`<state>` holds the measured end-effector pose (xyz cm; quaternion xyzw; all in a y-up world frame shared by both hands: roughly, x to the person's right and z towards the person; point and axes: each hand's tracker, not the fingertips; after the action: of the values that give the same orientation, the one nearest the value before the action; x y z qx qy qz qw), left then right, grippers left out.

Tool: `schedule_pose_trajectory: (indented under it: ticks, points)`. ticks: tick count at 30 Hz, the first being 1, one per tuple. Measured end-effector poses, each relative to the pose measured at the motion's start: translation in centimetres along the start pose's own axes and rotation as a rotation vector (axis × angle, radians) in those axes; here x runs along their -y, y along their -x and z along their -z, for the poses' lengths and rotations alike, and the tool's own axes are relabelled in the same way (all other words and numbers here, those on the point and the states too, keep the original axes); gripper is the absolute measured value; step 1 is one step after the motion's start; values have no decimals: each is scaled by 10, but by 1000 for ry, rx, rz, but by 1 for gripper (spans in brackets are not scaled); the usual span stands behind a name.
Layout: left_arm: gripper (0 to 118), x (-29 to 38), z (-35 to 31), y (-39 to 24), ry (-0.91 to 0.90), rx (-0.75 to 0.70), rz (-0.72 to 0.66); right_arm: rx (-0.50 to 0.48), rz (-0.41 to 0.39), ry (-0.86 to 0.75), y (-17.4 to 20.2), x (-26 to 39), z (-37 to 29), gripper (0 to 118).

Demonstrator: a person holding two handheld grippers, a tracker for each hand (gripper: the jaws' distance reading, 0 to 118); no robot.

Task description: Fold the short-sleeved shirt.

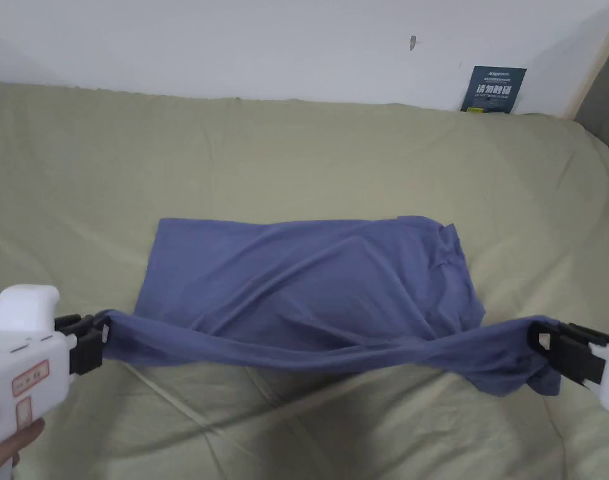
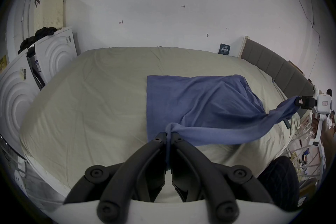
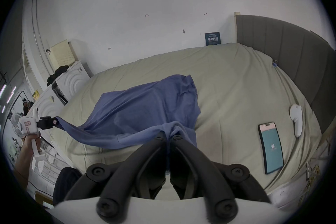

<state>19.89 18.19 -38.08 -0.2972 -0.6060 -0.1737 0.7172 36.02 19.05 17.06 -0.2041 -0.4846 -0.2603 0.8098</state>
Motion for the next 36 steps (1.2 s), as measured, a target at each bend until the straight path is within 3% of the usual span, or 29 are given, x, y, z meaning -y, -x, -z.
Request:
schedule_pose_trajectory:
  ticks: [4, 11, 15, 22, 23, 24, 27, 28, 29, 33, 36]
  points:
    - [1, -22, 29, 8, 13, 1, -73, 0, -40, 31, 2, -30, 36, 3]
    - [1, -50, 115, 21, 111, -81, -150, 80, -189, 138, 9, -67, 125, 3]
    - [1, -52, 164, 13, 202, -142, -30, 138, -208, 224, 2, -70, 179, 3]
    - [2, -38, 196, 17, 234, -180, -50, 178, -168, 321, -31, -53, 234, 3]
    - [11, -37, 193, 17, 218, -174, -39, 175, -163, 318, -33, -51, 233, 8]
    - [32, -36, 188, 16, 195, -172, -22, 168, -157, 314, -34, -47, 229, 27]
    - [68, -34, 162, 15, 120, -154, 12, 183, -176, 269, -36, -39, 210, 63]
    - [100, -33, 147, 13, 56, -151, 22, 188, -183, 211, -34, -36, 195, 99]
    - [111, -30, 131, 10, 28, -160, 33, 186, -171, 152, -31, -33, 179, 118]
    - [111, 5, 69, 3, -82, -98, 41, 91, -97, 15, -5, -2, 101, 118]
    - [111, 43, 27, -9, -85, -87, 39, 46, -89, 35, 22, 39, 46, 118]
